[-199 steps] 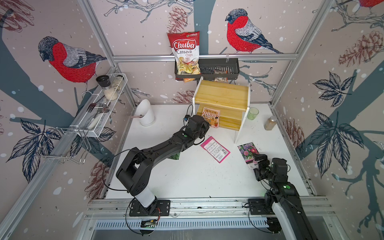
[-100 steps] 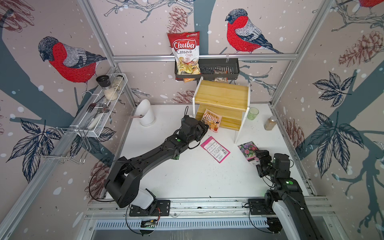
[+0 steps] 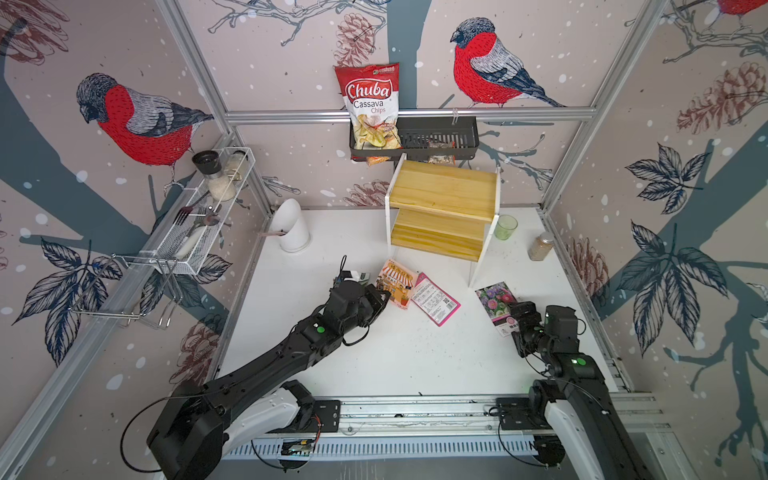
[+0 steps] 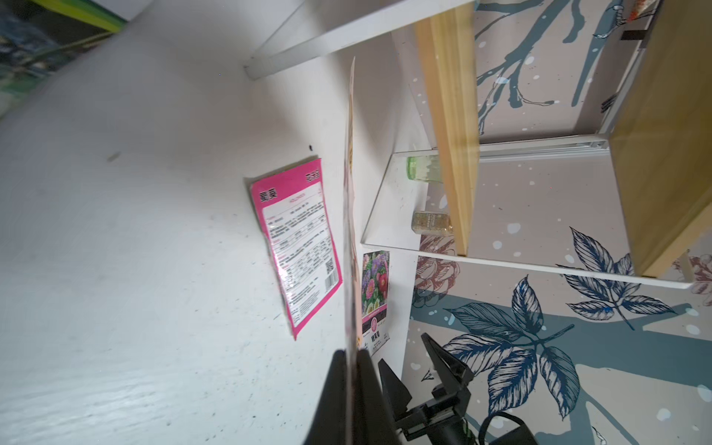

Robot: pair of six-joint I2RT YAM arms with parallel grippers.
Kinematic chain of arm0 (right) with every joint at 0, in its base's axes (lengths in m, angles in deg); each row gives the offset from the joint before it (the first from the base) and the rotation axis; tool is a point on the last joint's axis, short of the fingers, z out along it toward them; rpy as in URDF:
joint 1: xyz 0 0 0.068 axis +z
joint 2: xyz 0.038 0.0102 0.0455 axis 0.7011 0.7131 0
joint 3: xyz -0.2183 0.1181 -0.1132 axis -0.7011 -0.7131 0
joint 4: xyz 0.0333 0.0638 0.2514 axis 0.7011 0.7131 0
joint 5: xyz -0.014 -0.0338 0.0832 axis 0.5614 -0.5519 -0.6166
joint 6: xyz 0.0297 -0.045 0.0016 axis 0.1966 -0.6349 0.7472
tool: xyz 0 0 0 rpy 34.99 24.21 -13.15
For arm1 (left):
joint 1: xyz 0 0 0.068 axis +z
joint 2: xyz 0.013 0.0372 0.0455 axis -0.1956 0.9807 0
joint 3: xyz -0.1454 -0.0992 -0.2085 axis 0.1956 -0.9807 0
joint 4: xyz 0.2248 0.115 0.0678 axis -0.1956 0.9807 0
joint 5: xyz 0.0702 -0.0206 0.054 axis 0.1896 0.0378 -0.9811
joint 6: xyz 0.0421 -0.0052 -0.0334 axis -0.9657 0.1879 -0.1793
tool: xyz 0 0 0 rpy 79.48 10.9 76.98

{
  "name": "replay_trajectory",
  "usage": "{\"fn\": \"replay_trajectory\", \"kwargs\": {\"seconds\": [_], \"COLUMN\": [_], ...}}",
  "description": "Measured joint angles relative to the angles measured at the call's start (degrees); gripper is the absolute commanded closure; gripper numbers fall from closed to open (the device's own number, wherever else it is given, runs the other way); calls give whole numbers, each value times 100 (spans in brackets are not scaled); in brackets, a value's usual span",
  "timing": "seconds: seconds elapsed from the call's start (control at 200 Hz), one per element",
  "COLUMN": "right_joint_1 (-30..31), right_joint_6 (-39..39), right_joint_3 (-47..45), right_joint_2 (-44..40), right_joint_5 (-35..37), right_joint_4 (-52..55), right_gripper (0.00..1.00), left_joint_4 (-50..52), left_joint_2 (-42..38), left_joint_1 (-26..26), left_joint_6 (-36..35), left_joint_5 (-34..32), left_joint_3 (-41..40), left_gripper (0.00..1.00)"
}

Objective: Take the seed bag off the shelf
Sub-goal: Place the seed packet at the center of the board.

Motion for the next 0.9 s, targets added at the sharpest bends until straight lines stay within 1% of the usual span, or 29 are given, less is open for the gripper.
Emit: {"fn": "replay_trajectory", "kwargs": {"seconds": [0.165,0.35,0.405,0.46,0.495,0.62,0.695,0.735,0.8,0.9], "right_joint_1": [330,514,542,546,549,560,586,614,706,922], "right_joint_6": [28,164,164,155,144,74,-35,-125,-221,-457], "right_joint_3": [22,234,369,518,619,986,1217,1342,1580,1886], "right_joint_2": [15,114,175,205,216,352,498,586,723,881], "right_joint_5": [61,247,341,450,509,719,809,855,935,1045], "right_joint_4": [142,758,1040,1316,1475,1919,2120,2210,2352,2402], "right_gripper": [0,0,0,0,0,0,0,0,0,0], "left_joint_4": [7,208,313,439,535,916,1097,1202,1458,1797], "left_joint_2": [-197,-13,70,142,177,238,205,157,35,-179], "left_joint_1": [0,0,0,0,0,-4,-9,-9,-9,-9], "left_joint_6": [282,811,898,1010,1119,1427,1528,1556,1556,1443], "left_joint_5": [-310,-426,-422,-378,-291,50,243,350,479,544], "left_joint_3": [-647,-831,-826,-811,-800,-793,-796,-796,-723,-459], "left_gripper": [100,100,90,84,79,54,43,40,37,35]}}
